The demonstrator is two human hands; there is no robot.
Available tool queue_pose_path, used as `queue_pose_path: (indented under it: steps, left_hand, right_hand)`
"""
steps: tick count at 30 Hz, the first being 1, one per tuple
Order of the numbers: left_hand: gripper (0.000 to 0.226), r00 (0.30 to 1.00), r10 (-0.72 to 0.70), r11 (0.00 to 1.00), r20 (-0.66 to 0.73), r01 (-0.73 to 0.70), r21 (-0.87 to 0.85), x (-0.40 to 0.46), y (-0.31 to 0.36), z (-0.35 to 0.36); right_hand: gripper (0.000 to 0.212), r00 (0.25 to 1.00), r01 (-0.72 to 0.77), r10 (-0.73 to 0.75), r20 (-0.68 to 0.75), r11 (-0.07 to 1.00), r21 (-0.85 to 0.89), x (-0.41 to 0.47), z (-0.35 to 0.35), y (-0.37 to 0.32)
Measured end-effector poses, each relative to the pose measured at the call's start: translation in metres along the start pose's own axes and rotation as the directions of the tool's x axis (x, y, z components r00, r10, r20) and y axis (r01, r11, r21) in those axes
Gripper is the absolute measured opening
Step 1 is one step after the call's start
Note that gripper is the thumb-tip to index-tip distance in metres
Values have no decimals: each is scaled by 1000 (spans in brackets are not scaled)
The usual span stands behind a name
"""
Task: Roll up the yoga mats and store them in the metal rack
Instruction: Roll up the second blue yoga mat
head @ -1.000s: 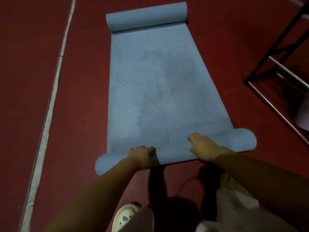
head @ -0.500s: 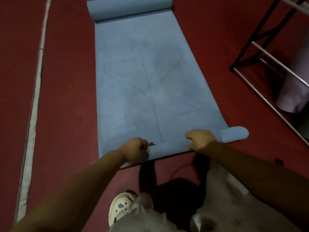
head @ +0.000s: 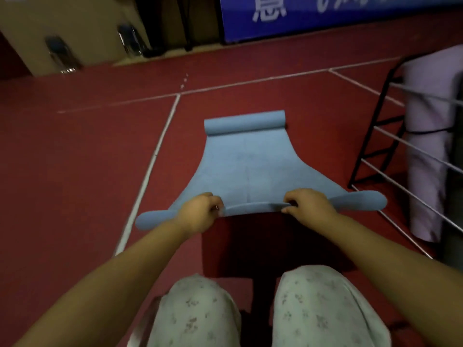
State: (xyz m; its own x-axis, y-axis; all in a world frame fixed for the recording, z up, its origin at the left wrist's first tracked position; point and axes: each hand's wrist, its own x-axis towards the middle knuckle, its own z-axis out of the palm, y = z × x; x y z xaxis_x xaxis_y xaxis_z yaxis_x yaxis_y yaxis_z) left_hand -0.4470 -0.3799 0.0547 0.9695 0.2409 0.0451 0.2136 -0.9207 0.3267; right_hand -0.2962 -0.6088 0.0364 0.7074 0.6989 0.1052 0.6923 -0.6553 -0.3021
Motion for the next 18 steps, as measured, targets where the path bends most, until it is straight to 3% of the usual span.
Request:
queue_pose_path:
  steps: [8,13,18]
  left_hand:
    - [7,972,209,975,-107,-199,97,-70,42,-96]
    - [7,958,278,956,-76,-268,123,-124,40,-118]
    - [8,951,307,948,-47,-301,107,-196,32,-115]
  right_hand:
    - [17,985,26,-22,-172,999,22,-69,-94,-53]
    - [18,992,96,-100,-81,994,-42,-122,-108,-97]
    - [19,972,234,-234,-26,972,-1,-176,-99,-127]
